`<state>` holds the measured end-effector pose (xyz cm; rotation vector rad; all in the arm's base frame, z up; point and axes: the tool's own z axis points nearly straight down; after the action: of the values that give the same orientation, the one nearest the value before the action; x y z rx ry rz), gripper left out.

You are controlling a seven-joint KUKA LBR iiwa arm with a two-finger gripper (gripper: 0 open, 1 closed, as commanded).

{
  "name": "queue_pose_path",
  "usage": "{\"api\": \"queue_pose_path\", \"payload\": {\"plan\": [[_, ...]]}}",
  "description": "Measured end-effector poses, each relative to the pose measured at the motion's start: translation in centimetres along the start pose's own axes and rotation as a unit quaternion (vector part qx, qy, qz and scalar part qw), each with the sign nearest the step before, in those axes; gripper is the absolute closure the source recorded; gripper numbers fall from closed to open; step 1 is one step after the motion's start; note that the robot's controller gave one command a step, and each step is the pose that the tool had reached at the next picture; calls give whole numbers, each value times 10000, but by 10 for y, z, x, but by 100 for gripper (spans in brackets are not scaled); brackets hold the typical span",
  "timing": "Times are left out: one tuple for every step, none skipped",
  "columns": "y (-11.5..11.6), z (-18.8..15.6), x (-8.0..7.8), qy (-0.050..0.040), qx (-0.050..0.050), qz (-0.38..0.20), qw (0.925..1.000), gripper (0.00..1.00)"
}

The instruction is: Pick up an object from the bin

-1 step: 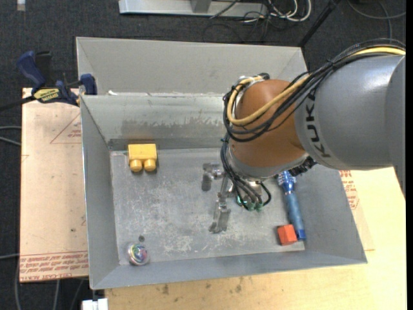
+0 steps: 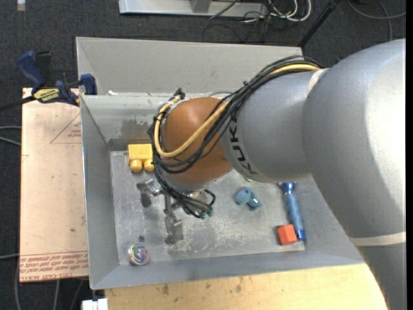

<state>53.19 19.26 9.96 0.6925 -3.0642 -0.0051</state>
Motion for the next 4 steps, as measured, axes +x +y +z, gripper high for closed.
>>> {"api": "queue_pose_path", "payload": {"plan": [[39,31,14,9,1,-919,9958,0],[40,28,32,-53,26,-2582,9661,0],[68,30,13,6,10,-5101,8601,0],[68,30,13,0,3,-5097,8604,100]]}}
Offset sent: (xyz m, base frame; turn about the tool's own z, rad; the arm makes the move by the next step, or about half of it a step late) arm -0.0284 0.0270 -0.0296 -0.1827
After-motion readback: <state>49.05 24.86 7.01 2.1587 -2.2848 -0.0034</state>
